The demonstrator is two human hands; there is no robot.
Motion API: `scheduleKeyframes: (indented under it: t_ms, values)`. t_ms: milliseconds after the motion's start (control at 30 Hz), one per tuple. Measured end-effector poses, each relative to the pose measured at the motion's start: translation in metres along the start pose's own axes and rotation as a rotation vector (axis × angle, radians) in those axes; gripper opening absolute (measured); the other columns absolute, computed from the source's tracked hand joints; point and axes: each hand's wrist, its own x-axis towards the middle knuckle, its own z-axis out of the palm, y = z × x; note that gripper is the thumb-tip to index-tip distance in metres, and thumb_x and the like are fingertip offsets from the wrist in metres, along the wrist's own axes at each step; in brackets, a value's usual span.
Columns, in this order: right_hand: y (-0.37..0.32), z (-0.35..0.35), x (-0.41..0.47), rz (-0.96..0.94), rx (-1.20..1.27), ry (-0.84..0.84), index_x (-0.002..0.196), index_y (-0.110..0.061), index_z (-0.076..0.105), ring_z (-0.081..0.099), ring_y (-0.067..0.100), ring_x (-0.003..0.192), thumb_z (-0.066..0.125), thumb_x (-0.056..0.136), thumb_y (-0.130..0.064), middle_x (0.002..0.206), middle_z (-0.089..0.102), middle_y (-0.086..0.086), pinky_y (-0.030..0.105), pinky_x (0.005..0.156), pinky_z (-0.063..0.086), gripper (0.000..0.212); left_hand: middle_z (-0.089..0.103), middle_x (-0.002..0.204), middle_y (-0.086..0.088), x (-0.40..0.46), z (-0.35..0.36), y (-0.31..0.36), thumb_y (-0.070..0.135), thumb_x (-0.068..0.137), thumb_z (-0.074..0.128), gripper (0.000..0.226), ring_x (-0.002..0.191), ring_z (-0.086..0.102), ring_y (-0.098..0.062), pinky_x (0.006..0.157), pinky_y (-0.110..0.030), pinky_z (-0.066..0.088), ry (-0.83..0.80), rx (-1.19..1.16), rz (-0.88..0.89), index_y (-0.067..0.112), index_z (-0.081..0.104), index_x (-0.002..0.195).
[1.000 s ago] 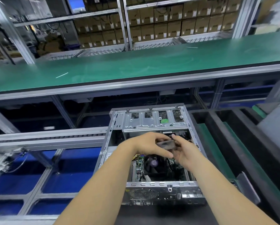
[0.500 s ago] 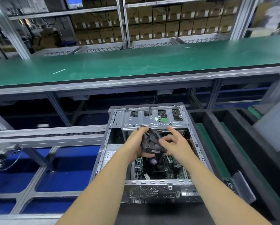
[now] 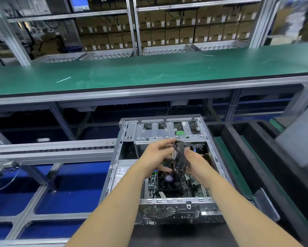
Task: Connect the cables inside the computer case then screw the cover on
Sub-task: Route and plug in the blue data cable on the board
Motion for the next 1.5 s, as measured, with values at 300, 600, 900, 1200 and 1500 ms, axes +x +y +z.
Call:
scheduleKeyframes:
  t_ms: [300, 600, 900, 1200, 1500]
  values:
    - [-0.006, -0.005, -0.005, -0.012, 0.097, 0.051, 0.116, -0.012, 0.074, 0.07, 0.036, 0.105, 0.065, 0.093, 0.001, 0.111, 0.074, 0.016, 0.054, 0.094, 0.054, 0.028, 0.066, 0.098, 0.024, 0.011, -0.005, -0.037, 0.028, 0.085, 0.074, 0.029, 0.087, 0.061, 0.005, 0.075, -0.012, 0.048, 0.254, 0.35, 0.183, 0.034, 0.066, 0.112]
    - [-0.004, -0.004, 0.0, -0.007, -0.071, 0.115, 0.112, -0.03, 0.072, 0.071, 0.002, 0.092, 0.082, 0.081, -0.036, 0.102, 0.078, -0.009, 0.024, 0.08, 0.048, 0.034, 0.077, 0.087, 0.012, 0.006, -0.005, -0.036, 0.029, 0.086, 0.076, 0.018, 0.083, 0.071, -0.003, 0.073, -0.017, 0.054, 0.155, 0.255, 0.222, 0.047, 0.076, 0.084]
    - [-0.003, -0.007, 0.002, 0.033, 0.146, 0.127, 0.113, -0.001, 0.066, 0.069, 0.026, 0.098, 0.065, 0.097, -0.01, 0.104, 0.075, 0.013, 0.043, 0.087, 0.055, 0.019, 0.076, 0.095, 0.006, 0.01, -0.002, -0.037, 0.039, 0.062, 0.09, 0.042, 0.091, 0.072, -0.012, 0.078, -0.03, 0.059, 0.274, 0.066, 0.165, 0.031, 0.074, 0.101]
    - [-0.01, -0.021, 0.002, 0.134, 0.459, 0.25, 0.117, -0.015, 0.067, 0.074, 0.022, 0.087, 0.056, 0.098, -0.048, 0.093, 0.077, 0.006, 0.039, 0.076, 0.055, 0.04, 0.077, 0.079, -0.003, 0.001, -0.004, -0.027, 0.024, 0.07, 0.089, 0.018, 0.071, 0.073, -0.013, 0.062, -0.019, 0.053, 0.01, 0.202, 0.117, 0.022, 0.081, 0.086]
    - [-0.004, -0.008, 0.0, 0.075, -0.171, 0.211, 0.053, -0.015, 0.062, 0.041, 0.016, 0.046, 0.068, 0.094, -0.036, 0.049, 0.044, 0.0, 0.026, 0.051, 0.038, 0.046, 0.045, 0.058, -0.005, 0.002, 0.012, 0.005, 0.044, 0.073, 0.083, 0.035, 0.053, 0.038, -0.018, 0.054, -0.031, 0.031, -0.336, 1.066, 0.148, 0.016, 0.064, 0.069]
